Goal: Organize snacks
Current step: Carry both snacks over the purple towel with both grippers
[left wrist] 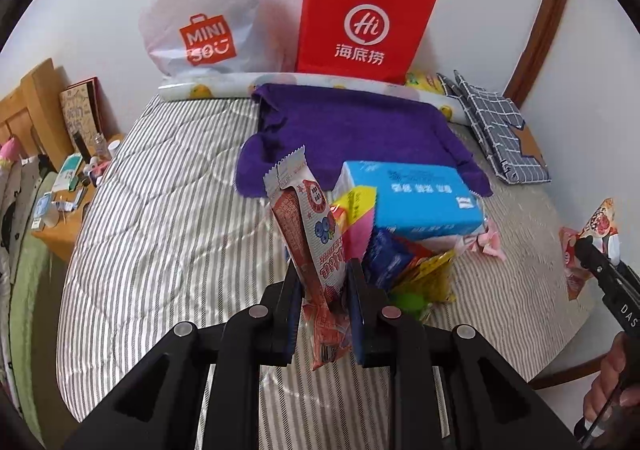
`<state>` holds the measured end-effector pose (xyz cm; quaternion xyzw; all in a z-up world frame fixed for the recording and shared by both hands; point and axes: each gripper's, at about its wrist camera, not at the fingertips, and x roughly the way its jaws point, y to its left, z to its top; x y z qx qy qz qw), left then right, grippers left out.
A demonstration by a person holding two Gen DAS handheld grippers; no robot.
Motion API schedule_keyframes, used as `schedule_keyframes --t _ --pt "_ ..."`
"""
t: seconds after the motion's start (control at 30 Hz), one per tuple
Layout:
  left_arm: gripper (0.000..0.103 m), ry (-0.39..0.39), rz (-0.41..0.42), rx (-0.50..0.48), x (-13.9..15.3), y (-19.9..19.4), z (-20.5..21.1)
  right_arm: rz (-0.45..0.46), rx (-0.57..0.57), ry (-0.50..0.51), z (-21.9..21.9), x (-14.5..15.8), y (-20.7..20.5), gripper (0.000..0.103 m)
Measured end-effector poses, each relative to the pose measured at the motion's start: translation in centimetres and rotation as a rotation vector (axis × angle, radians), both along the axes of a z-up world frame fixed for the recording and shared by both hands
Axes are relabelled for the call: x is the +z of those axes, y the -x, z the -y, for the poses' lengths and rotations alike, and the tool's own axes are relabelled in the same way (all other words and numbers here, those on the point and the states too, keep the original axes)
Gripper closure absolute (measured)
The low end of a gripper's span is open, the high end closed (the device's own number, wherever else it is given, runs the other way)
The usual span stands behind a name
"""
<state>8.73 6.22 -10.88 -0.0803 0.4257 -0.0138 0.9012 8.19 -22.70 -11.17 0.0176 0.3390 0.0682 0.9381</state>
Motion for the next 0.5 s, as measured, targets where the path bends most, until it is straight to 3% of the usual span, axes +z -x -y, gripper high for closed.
schedule_keyframes --t 0.5 --pt "0.082 -0.006 0.031 -0.073 2.7 -5.1 1.9 0.033 0.047 0.018 -2.3 2.2 -5.1 0.052"
